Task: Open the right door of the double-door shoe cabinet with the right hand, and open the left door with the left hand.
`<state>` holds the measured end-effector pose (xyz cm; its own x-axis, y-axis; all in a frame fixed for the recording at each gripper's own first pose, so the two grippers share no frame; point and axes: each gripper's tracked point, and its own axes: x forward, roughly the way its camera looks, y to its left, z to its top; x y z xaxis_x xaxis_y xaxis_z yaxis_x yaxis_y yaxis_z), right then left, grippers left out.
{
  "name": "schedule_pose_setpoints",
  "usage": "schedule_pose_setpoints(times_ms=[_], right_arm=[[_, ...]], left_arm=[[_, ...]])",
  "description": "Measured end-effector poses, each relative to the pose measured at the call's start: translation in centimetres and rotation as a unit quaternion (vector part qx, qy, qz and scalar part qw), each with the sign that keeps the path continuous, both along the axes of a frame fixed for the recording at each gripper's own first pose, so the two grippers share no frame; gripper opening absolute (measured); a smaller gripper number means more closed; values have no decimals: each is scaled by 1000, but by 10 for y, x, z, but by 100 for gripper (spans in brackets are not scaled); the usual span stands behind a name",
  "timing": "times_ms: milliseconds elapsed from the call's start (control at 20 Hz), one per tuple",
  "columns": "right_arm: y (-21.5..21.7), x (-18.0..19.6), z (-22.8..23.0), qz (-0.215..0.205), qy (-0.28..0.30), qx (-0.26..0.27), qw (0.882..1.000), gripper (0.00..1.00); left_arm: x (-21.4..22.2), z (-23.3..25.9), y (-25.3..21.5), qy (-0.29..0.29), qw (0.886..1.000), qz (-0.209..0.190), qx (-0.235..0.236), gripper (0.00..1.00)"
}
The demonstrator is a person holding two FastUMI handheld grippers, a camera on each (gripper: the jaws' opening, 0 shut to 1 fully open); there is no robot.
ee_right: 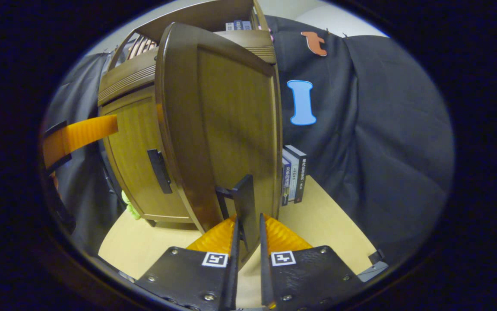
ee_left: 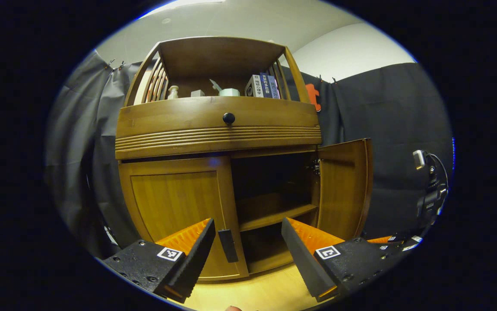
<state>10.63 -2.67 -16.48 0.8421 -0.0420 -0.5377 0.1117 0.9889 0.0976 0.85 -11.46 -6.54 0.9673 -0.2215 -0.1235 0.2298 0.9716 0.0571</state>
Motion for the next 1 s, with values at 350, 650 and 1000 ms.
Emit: schedule_pose_setpoints(times_ms=[350, 650, 1000], right_arm=[[-22, -8, 0, -40, 14, 8, 999, 31], [-62, -17, 4, -90, 13, -16, 996, 30], [-99, -26, 14, -141, -1, -35, 989, 30]], left_arm=[[13, -7, -11, 12, 1000, 6, -9, 96], [16, -10, -16, 17, 1000, 13, -19, 97], [14, -8, -21, 21, 999, 21, -22, 96]])
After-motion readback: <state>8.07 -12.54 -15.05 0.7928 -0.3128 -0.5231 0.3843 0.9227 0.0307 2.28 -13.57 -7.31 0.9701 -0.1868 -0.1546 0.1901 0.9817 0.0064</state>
